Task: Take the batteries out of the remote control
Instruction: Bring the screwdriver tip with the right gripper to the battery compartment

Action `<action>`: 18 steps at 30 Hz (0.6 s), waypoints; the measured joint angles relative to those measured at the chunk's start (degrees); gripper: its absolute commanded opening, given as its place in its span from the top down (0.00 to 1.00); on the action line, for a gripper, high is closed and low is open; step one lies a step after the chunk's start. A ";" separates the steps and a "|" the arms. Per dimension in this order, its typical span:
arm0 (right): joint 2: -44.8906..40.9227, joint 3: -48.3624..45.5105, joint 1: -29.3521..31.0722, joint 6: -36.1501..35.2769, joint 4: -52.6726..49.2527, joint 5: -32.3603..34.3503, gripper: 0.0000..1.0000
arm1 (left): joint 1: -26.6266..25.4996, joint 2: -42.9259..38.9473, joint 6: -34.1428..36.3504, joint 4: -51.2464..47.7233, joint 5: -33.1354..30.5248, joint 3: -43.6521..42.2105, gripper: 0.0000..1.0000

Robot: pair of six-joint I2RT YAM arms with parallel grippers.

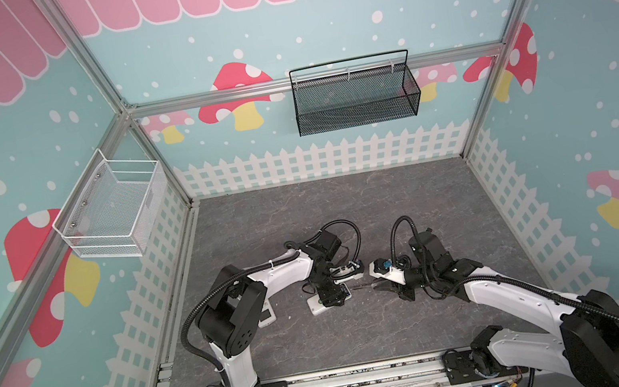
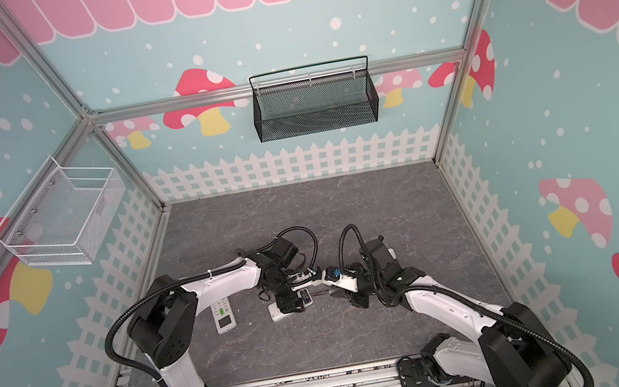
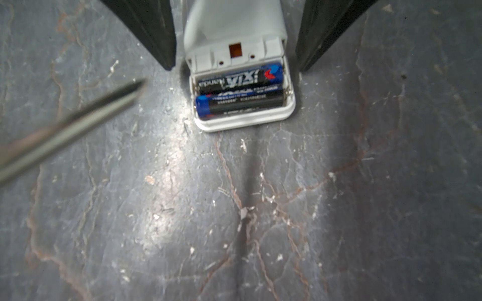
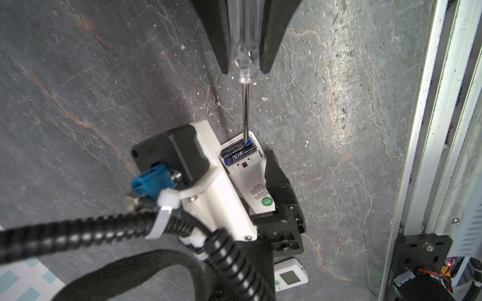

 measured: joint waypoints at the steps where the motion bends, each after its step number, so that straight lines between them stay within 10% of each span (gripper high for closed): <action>1: 0.39 -0.02 0.17 -0.11 0.00 0.02 1.00 | 0.00 0.00 0.24 0.15 0.00 -0.07 0.42; 18: 4.87 -0.02 2.80 -0.26 2.38 0.68 1.00 | -0.11 -0.02 0.94 0.13 0.63 -0.04 0.62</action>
